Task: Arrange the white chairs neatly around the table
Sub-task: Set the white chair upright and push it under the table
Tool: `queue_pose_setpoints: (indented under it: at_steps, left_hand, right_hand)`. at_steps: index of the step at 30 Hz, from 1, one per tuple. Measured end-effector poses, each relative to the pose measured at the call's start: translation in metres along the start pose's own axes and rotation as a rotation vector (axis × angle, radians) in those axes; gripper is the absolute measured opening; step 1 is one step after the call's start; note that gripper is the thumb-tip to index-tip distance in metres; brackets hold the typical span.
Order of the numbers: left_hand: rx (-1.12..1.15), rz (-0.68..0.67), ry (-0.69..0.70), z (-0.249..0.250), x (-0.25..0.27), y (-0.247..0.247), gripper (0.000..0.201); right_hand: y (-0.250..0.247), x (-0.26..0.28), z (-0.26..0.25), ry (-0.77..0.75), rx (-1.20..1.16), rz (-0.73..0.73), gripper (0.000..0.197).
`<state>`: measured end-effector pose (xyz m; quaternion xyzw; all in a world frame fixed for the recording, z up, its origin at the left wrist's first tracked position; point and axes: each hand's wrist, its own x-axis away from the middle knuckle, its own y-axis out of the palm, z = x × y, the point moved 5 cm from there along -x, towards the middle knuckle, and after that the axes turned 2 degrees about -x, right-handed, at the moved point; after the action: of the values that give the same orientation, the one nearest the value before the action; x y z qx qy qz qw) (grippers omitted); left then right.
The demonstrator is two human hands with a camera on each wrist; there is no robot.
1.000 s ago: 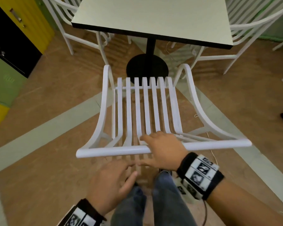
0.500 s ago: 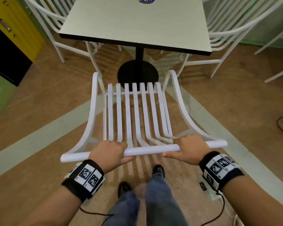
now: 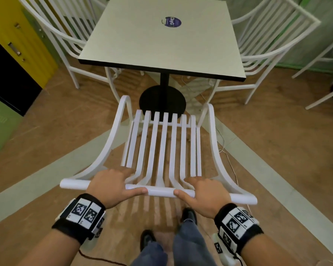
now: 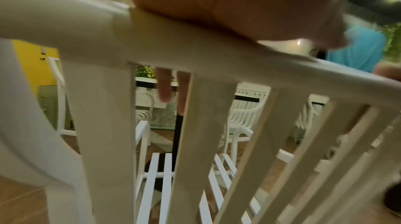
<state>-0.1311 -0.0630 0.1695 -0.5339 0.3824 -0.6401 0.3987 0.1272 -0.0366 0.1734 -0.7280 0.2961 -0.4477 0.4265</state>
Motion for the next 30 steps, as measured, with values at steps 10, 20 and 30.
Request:
queue_pose_setpoints:
  at_steps: [10, 20, 30]
  left_hand:
    - [0.079, 0.116, -0.112, -0.031, -0.018, -0.009, 0.088]
    - [0.054, 0.156, -0.069, -0.062, -0.076, -0.038, 0.089]
    - [-0.135, 0.066, 0.150, -0.074, -0.150, -0.068, 0.084]
  right_hand:
    - [-0.010, -0.023, -0.014, 0.025, 0.012, -0.013, 0.092]
    - [-0.032, -0.092, -0.013, 0.011, 0.029, 0.083, 0.096]
    - [-0.061, -0.164, 0.007, -0.102, 0.216, 0.049, 0.088]
